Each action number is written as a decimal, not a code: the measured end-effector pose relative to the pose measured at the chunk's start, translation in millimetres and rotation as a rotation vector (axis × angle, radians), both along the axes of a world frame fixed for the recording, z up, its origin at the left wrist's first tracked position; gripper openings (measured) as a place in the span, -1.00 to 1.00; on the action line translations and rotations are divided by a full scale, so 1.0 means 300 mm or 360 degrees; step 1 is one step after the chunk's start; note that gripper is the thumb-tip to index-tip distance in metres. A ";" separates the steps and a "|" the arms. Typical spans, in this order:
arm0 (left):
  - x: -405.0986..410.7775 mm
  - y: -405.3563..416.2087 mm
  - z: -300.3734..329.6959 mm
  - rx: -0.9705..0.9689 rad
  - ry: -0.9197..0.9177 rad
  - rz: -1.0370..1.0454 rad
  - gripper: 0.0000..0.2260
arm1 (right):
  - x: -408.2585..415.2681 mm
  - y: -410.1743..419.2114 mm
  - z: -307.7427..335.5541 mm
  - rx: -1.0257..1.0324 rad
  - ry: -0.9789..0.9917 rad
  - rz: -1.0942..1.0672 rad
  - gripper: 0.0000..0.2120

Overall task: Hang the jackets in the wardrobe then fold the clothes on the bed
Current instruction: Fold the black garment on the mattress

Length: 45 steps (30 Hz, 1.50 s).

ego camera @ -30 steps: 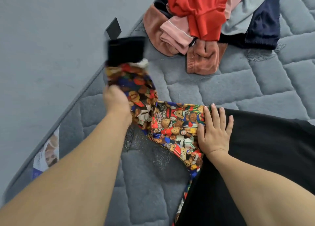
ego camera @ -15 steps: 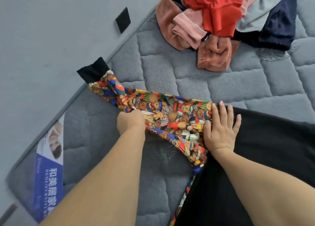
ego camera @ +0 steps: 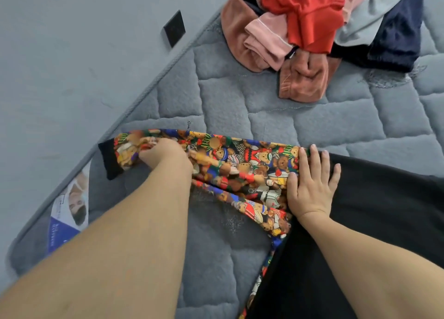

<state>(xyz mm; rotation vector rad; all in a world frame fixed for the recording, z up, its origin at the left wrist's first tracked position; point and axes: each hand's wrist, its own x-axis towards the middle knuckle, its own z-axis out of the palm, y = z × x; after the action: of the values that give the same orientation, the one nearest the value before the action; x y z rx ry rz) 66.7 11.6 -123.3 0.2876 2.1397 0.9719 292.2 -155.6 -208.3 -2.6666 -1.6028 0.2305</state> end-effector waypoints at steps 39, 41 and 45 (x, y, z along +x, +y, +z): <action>0.036 -0.481 -0.174 -0.0122 0.1590 -0.3171 -0.19 | 0.024 -0.010 -0.042 0.0250 0.0082 -0.0007 -0.39; -0.013 -0.499 -0.208 -0.0351 0.1567 -0.3107 -0.18 | 0.021 -0.008 -0.047 0.0254 0.0067 -0.0001 -0.40; 0.076 -0.453 -0.201 -0.0758 0.1465 -0.3012 -0.07 | 0.023 -0.008 -0.036 0.0286 0.0101 0.0001 -0.40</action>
<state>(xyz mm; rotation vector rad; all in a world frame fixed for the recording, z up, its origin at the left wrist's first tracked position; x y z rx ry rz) 89.5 -124.1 -183.4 2.1757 1.4821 -0.8969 299.0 -157.9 -219.2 -2.4996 -1.5279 0.1607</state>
